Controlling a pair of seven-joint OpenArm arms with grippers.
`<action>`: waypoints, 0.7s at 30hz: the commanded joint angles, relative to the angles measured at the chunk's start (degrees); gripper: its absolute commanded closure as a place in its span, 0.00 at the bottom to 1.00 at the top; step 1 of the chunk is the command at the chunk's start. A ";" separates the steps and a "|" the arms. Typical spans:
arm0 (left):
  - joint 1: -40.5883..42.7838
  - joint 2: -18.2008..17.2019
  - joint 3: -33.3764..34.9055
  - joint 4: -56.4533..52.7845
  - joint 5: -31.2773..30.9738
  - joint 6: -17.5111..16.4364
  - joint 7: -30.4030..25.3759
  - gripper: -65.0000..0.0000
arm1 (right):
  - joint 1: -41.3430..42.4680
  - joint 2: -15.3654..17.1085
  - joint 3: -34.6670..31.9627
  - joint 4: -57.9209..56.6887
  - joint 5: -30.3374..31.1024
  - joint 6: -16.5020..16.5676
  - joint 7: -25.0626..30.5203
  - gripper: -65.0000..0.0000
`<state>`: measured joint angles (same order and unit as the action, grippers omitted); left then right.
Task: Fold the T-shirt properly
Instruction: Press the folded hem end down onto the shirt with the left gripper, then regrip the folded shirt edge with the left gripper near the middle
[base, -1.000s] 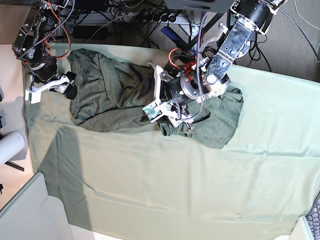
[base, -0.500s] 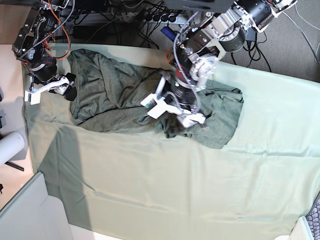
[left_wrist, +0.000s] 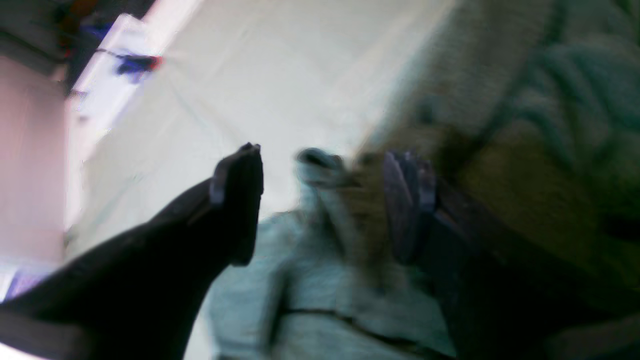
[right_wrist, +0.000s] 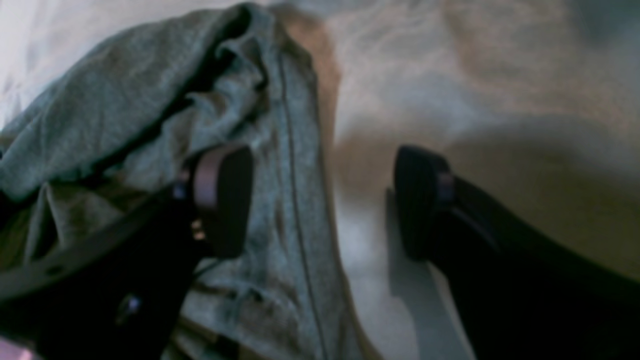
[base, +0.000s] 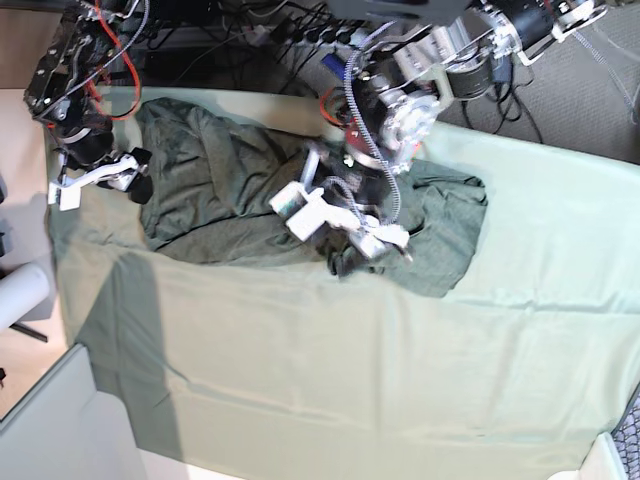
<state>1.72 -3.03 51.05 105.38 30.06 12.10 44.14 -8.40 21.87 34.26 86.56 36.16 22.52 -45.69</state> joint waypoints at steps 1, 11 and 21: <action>-1.05 -0.50 -1.55 2.29 1.42 2.10 -0.52 0.43 | 0.61 1.14 0.37 0.72 0.72 1.31 1.29 0.33; 0.66 -8.90 -17.33 3.74 -3.76 0.09 0.94 1.00 | 0.61 1.11 0.37 0.72 0.76 1.29 1.92 0.33; 8.68 -9.05 -9.94 3.93 -6.91 0.11 -4.11 1.00 | 0.61 1.11 0.37 0.72 0.87 1.31 2.16 0.33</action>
<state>10.79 -12.23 41.23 108.14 22.37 12.38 41.10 -8.40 21.87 34.26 86.56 36.23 22.57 -44.82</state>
